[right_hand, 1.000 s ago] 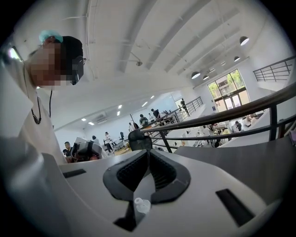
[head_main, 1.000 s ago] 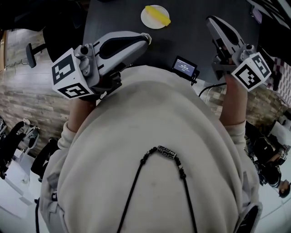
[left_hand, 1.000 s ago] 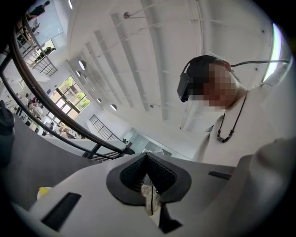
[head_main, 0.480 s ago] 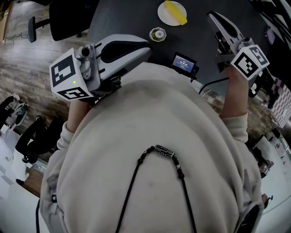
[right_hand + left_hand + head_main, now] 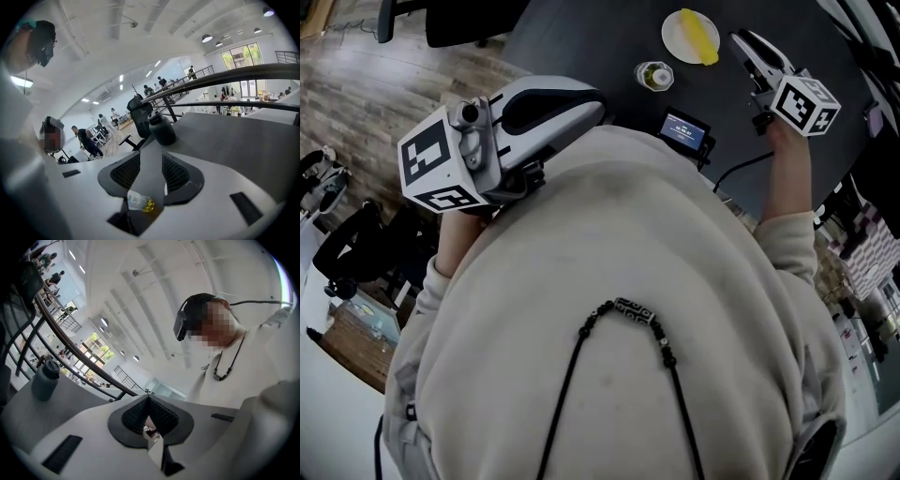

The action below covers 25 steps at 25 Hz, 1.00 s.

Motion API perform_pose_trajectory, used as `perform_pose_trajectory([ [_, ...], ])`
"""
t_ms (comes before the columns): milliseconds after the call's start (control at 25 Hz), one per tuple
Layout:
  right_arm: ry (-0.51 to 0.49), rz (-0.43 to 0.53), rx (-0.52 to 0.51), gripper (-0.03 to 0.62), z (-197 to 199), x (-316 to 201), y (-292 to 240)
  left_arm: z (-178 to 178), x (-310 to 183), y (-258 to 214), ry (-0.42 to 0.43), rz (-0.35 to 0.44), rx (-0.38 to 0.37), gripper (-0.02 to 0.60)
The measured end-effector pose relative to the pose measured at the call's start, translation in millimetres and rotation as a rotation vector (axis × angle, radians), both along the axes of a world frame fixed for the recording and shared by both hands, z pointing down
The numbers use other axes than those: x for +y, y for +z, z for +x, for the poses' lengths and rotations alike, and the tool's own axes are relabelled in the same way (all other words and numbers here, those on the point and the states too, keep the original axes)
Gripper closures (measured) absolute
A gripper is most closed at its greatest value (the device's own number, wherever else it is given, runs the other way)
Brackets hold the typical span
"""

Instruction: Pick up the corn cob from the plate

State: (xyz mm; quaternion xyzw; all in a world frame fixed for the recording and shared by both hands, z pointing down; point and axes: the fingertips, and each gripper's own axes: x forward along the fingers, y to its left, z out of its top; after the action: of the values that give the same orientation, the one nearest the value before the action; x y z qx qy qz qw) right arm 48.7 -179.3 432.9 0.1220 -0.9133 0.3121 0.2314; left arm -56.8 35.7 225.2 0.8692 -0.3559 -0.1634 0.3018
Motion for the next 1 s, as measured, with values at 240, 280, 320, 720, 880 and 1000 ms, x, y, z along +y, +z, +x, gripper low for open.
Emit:
perform_pose_trajectory([
  [240, -0.009, -0.058, 0.088, 0.397, -9, -7, 47, -11, 4, 3, -0.045, -0.022, 0.005, 0.58],
  [280, -0.012, -0.063, 0.105, 0.391, -12, -9, 56, -14, 4, 3, -0.049, -0.025, 0.006, 0.58],
  [320, -0.018, -0.07, 0.122, 0.385, -15, -10, 65, -16, 4, 4, -0.054, -0.028, 0.008, 0.58],
  [720, -0.018, -0.06, 0.366, 0.318, -18, -25, 163, -29, 3, 13, -0.089, -0.051, 0.045, 0.58],
  [880, -0.042, -0.075, 0.448, 0.302, -17, -20, 190, -32, 4, 14, -0.105, -0.049, 0.058, 0.58],
  [1000, -0.077, -0.077, 0.508, 0.295, -16, -16, 204, -36, 4, 15, -0.12, -0.054, 0.061, 0.58],
])
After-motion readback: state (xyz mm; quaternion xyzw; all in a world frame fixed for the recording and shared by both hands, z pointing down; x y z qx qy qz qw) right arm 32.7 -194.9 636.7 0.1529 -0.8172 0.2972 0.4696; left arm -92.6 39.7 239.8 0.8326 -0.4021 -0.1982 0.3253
